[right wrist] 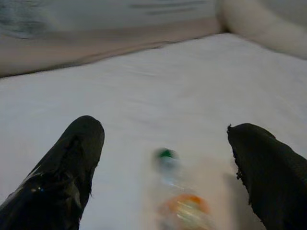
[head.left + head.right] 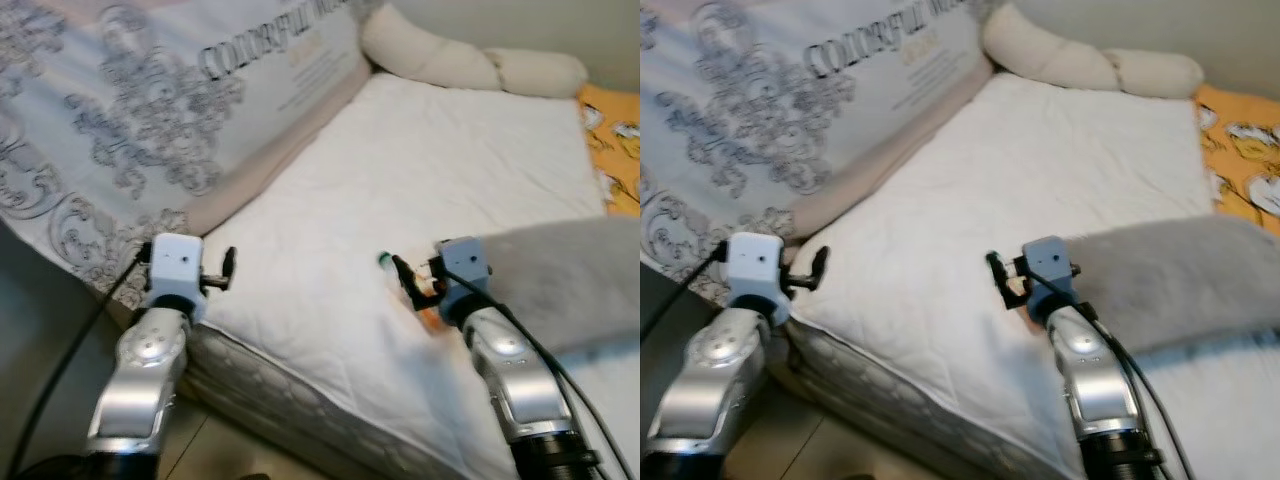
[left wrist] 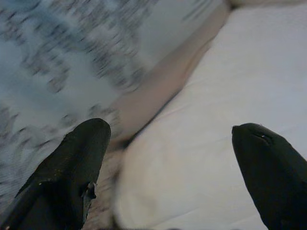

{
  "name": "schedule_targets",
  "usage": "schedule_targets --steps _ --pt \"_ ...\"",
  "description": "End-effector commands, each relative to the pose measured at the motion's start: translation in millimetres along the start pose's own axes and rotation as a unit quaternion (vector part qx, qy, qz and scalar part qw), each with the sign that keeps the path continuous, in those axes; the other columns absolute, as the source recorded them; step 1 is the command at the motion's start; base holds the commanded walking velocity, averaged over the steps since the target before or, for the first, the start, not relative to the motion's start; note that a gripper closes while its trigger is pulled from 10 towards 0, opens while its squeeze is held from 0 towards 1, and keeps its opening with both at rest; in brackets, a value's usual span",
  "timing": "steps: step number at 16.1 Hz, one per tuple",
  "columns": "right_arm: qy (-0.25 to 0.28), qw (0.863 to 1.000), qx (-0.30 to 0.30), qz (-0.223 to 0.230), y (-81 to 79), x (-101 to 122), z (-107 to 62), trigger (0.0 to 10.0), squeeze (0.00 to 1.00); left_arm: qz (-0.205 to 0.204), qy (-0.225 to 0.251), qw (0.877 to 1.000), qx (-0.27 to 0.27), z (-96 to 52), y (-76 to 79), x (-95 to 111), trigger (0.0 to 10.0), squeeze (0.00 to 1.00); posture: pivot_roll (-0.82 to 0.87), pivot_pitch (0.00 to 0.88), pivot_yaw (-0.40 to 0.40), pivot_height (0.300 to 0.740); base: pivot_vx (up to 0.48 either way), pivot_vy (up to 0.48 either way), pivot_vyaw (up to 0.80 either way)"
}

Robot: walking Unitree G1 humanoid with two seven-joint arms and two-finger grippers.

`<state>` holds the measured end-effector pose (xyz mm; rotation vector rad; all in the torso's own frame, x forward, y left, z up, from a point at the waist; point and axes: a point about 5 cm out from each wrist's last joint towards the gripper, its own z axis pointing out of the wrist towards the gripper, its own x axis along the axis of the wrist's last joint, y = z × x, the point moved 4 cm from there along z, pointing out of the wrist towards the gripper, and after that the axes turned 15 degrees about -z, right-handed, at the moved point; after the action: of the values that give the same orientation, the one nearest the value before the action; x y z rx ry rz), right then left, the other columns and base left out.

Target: Clean up the room

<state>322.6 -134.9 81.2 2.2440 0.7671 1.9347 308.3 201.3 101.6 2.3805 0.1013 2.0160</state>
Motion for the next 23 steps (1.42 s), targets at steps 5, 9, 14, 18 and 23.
schedule_targets --steps 5,9,14,18,23 --pt "-0.021 1.0 0.019 0.007 2.0 -2.8 10.6 10.0 0.11 0.058 -0.021 0.993 -0.102 -9.0 25.3 5.4 10.0 0.0 -0.02 0.0 -0.007 0.74 0.109 0.0 0.0" --pt "-0.112 0.99 0.071 -0.047 2.8 -28.3 40.7 10.0 1.0 0.107 -0.043 0.971 -0.209 -19.6 44.3 7.8 10.0 0.0 0.01 0.0 -0.01 0.74 0.0 0.0 0.0" --pt "-0.223 0.965 0.064 -0.124 31.8 -56.6 51.8 10.0 1.0 0.137 -0.103 0.935 -0.312 -36.4 56.3 1.5 10.0 0.0 0.02 0.0 0.017 0.74 0.0 0.0 0.0" --pt "-0.272 0.953 0.073 -0.11 38.1 -76.7 42.7 10.0 0.0 0.149 -0.135 0.916 -0.347 -49.2 55.3 0.6 10.0 0.0 0.06 0.0 0.036 0.74 0.0 0.0 0.0" --pt "-0.317 0.942 0.017 -0.111 53.7 -97.0 29.3 10.0 0.0 0.165 -0.162 0.9 -0.369 -71.7 49.1 8.2 10.0 0.0 0.15 0.067 0.052 0.74 0.0 0.0 0.0"
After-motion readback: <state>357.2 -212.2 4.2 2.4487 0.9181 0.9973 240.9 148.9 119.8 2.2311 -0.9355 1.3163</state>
